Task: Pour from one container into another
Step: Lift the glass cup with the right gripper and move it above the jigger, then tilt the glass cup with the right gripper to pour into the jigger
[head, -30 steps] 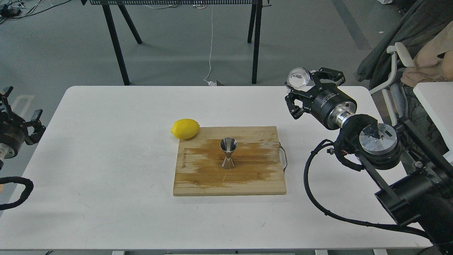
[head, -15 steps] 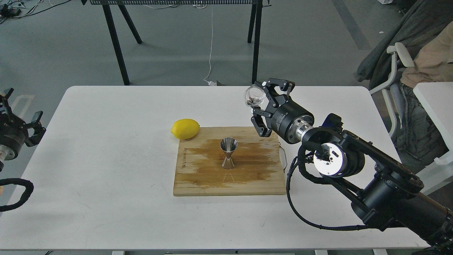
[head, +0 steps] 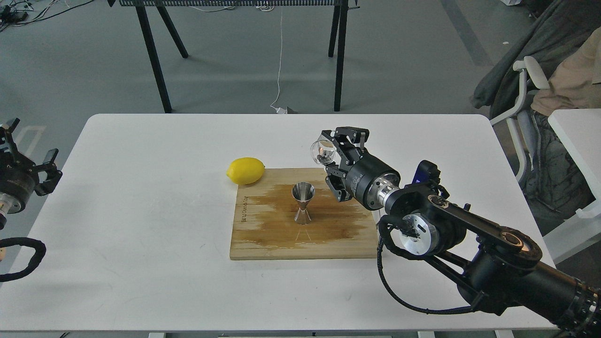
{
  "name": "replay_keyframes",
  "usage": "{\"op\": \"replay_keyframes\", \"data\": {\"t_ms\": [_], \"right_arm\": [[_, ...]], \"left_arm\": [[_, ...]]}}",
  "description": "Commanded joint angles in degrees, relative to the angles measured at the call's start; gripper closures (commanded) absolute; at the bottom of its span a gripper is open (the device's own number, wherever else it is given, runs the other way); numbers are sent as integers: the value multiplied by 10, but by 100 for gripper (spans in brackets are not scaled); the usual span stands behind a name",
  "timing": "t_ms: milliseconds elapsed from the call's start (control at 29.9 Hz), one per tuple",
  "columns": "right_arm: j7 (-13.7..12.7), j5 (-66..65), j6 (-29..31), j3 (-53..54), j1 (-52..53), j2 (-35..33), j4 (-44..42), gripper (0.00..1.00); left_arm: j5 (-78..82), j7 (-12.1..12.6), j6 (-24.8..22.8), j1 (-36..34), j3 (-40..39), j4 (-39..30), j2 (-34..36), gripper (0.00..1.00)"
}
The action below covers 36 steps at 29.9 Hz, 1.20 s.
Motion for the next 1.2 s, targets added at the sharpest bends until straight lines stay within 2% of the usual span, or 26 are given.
{"op": "replay_keyframes", "data": {"t_ms": [0,301,1171], "right_arm": [[1,-7,-1,-19,13,10,-14,57],[1,-62,-1,-48,21,39,-48,57],[1,-138,-6,-127,66,44,-79,58]], "left_arm": [[0,0,0,0,0,0,-1,5],[0,0,0,1,0,12,-2,4],[-1,0,0,4,0,16,-2,3]]}}
